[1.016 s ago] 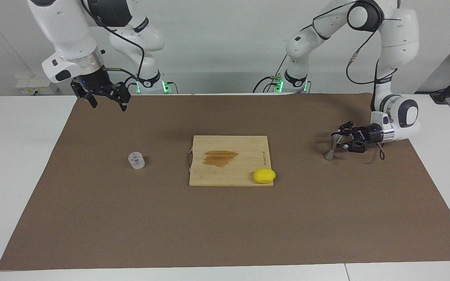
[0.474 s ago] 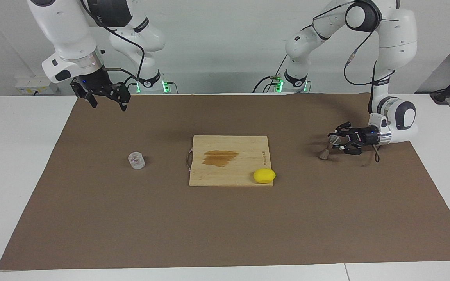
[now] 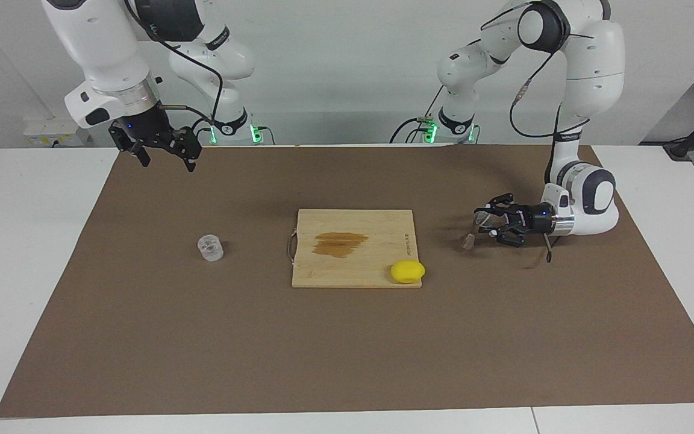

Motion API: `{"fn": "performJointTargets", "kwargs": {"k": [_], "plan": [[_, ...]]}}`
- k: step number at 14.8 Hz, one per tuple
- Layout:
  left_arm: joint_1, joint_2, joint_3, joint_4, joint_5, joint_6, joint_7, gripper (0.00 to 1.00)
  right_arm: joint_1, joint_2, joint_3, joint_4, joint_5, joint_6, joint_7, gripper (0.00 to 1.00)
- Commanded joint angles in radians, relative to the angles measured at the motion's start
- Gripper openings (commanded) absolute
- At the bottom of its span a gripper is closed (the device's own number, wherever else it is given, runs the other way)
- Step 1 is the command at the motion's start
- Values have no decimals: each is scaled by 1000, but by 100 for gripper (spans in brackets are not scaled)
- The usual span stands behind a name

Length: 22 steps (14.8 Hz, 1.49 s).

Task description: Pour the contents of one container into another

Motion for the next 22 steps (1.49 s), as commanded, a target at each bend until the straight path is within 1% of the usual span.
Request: {"fn": "performJointTargets", "kwargs": {"k": [1, 5, 10, 13, 17, 22], "plan": [[-53, -7, 12, -15, -52, 19, -41, 28, 1, -2, -5, 5, 18, -13, 4, 100], [-142, -30, 12, -61, -149, 77, -87, 27, 1, -2, -5, 5, 18, -13, 4, 100], [-265, -45, 11, -89, -285, 143, -104, 27, 1, -2, -5, 5, 18, -13, 4, 100], [-331, -45, 11, -92, -367, 191, -108, 27, 1, -2, -5, 5, 18, -13, 4, 100], [-447, -42, 11, -90, -523, 272, -106, 27, -2, -4, -9, 4, 18, -17, 4, 100], [-539, -38, 12, -86, -625, 349, -74, 27, -8, -7, -9, 4, 19, -12, 14, 99]]}}
